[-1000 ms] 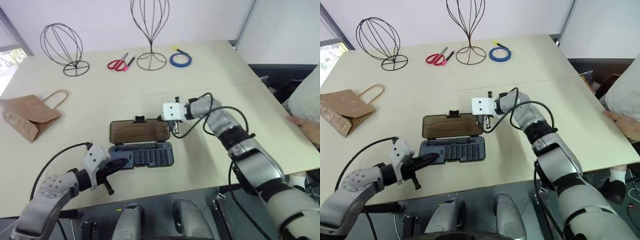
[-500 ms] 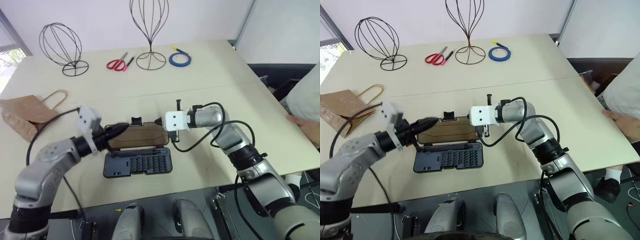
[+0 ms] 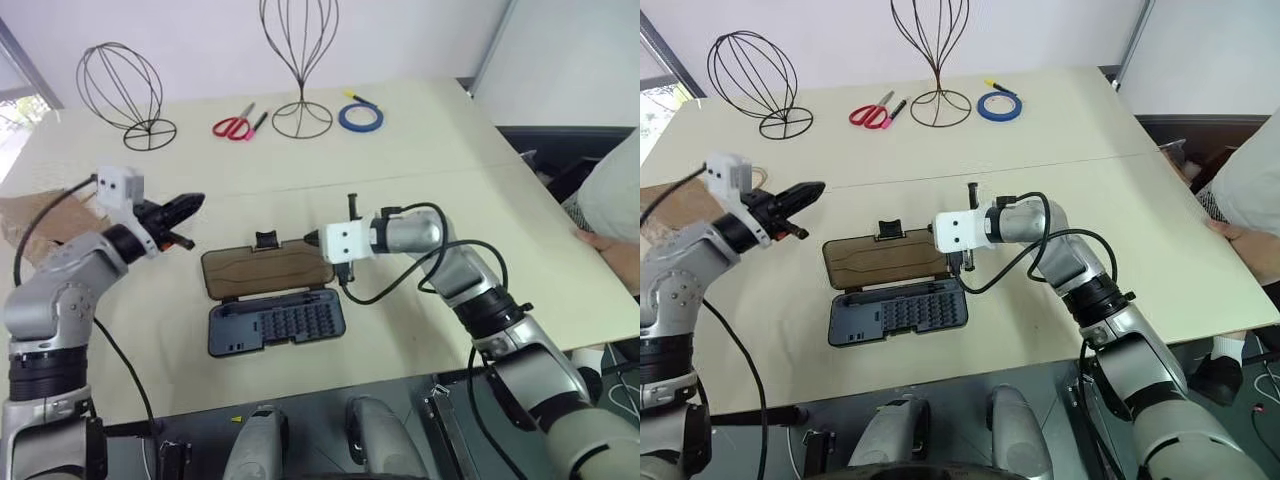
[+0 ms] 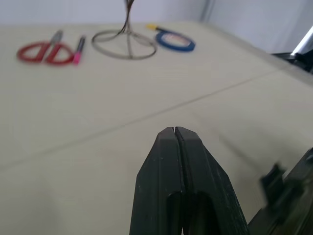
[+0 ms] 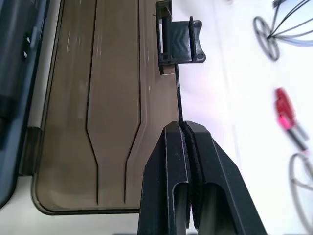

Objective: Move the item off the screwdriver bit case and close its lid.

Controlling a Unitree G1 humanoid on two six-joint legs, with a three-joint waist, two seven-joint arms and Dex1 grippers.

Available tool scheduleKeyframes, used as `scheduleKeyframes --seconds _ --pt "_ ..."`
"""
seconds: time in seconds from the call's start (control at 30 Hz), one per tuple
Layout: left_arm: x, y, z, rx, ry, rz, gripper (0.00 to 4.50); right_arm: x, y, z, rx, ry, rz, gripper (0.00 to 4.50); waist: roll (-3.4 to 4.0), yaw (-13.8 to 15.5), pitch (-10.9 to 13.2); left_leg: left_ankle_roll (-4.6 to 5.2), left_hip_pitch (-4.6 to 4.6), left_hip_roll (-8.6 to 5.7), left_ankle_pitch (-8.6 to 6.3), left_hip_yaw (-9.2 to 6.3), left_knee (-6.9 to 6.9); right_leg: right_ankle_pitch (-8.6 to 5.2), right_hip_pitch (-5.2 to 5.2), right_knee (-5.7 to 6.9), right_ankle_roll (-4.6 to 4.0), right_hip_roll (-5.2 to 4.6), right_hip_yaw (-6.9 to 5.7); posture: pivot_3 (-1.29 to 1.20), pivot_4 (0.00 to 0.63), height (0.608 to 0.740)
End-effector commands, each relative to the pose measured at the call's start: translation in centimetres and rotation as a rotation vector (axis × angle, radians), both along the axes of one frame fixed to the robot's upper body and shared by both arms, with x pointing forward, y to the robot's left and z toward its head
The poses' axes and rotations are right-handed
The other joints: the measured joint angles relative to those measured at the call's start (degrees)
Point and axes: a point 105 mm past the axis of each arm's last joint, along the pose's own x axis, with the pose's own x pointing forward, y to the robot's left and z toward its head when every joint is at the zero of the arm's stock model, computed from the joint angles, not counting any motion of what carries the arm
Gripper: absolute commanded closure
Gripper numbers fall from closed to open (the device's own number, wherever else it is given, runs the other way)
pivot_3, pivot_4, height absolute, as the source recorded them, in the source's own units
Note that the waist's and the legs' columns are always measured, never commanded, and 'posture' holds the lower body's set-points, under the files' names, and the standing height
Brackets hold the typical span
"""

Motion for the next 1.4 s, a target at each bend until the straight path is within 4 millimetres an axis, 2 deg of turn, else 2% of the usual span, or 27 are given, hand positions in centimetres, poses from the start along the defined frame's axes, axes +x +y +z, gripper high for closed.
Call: scheduleKeyframes --seconds 0.03,0.13,0.23,0.3,0.53,0.7,0.8,0.83,0.93,1.0,1.07,1.3,1.4 --pt "0.4 0.8 -1.2 -0.025 0.012 0.013 4.50 0.0 0.3 2.0 0.029 -0.087 0.017 4.47 -0.01 0.16 0.00 0.00 -0.03 0.00 0.00 -0.03 0.01 0.00 -0.01 0.00 0.00 0.00 -0.02 0.00 0.150 0.740" --pt "0.7 1.1 -3.3 -0.055 0.070 0.015 4.50 -0.2 0.4 2.1 0.035 -0.091 0.020 4.47 -0.01 0.13 0.00 -0.01 -0.13 -0.01 0.00 -0.05 0.07 0.01 -0.07 0.00 0.01 -0.02 -0.04 0.00 0.150 0.740" --pt "0.7 0.7 -4.3 -0.069 0.097 -0.011 4.50 -0.2 0.4 2.2 0.036 -0.091 0.020 4.47 -0.02 0.07 0.00 -0.01 -0.17 -0.01 0.00 -0.05 0.07 0.01 -0.12 0.01 0.01 -0.02 -0.04 0.00 0.150 0.740" --pt "0.4 -0.5 -4.8 -0.084 0.127 -0.077 4.50 -0.2 0.3 2.1 0.037 -0.086 0.018 4.47 -0.02 0.08 0.00 -0.01 -0.19 -0.01 0.00 -0.06 0.07 0.01 -0.13 0.00 0.01 -0.02 -0.05 0.00 0.150 0.740" --pt "-0.8 -3.1 -5.1 -0.101 0.179 -0.224 4.50 -0.2 0.2 2.0 0.030 -0.078 0.006 4.47 -0.01 0.03 0.00 0.00 -0.21 -0.01 0.00 -0.07 0.07 0.01 -0.14 0.01 0.01 -0.03 -0.05 0.00 0.150 0.740" --pt "-0.9 -3.2 -5.1 -0.093 0.180 -0.224 4.50 -0.2 -0.1 1.6 0.012 -0.061 -0.003 4.47 -0.02 0.03 0.00 0.00 -0.21 0.00 0.00 -0.07 0.07 0.01 -0.15 0.02 0.01 -0.04 -0.05 0.00 0.150 0.740" --pt "-0.9 -3.1 -5.1 -0.090 0.179 -0.221 4.50 -0.3 -0.1 1.5 0.007 -0.056 0.000 3.68 -0.02 0.04 0.00 0.00 -0.21 -0.01 0.00 -0.07 0.07 0.01 -0.15 0.02 0.01 -0.05 -0.05 0.00 0.150 0.740" --pt "-0.9 -3.1 -5.1 -0.090 0.178 -0.221 4.50 -0.3 -0.1 1.5 0.006 -0.056 0.001 3.27 -0.02 0.04 0.00 0.00 -0.21 -0.01 0.00 -0.07 0.07 0.02 -0.15 0.02 0.01 -0.05 -0.05 0.00 0.150 0.740" --pt "-1.0 -3.0 -5.0 -0.088 0.174 -0.220 4.50 -0.2 -0.2 1.6 0.001 -0.056 -0.001 1.67 -0.02 0.04 0.00 0.00 -0.21 0.00 0.00 -0.07 0.07 0.01 -0.15 0.02 0.01 -0.05 -0.05 0.00 0.150 0.740" --pt "-1.0 -3.1 -4.9 -0.088 0.172 -0.221 4.50 -0.1 -0.5 1.6 -0.012 -0.038 -0.013 0.79 -0.02 0.04 0.00 0.00 -0.21 0.00 0.00 -0.07 0.07 0.02 -0.15 0.02 0.01 -0.05 -0.05 0.00 0.150 0.740" --pt "-1.1 -3.0 -4.8 -0.083 0.167 -0.217 4.50 0.1 -1.2 2.0 -0.019 0.007 -0.033 0.79 -0.02 0.09 0.00 0.00 -0.22 -0.01 0.00 -0.06 0.08 0.02 -0.15 0.02 0.01 -0.06 -0.05 0.00 0.150 0.740" --pt "-2.2 -2.9 -3.9 -0.061 0.152 -0.224 4.50 2.0 -3.6 5.6 0.125 0.059 -0.191 0.79 -0.02 0.08 0.00 0.00 -0.24 0.00 0.00 -0.08 0.08 0.02 -0.17 0.01 0.01 -0.08 -0.05 0.00 0.150 0.740" --pt "-3.2 -2.7 -3.0 -0.046 0.144 -0.234 4.50 2.3 -4.7 5.7 0.151 0.079 -0.242 0.79 -0.01 0.08 0.00 0.00 -0.26 0.00 0.00 -0.10 0.07 0.02 -0.18 0.01 0.01 -0.10 -0.05 0.00 0.150 0.740"
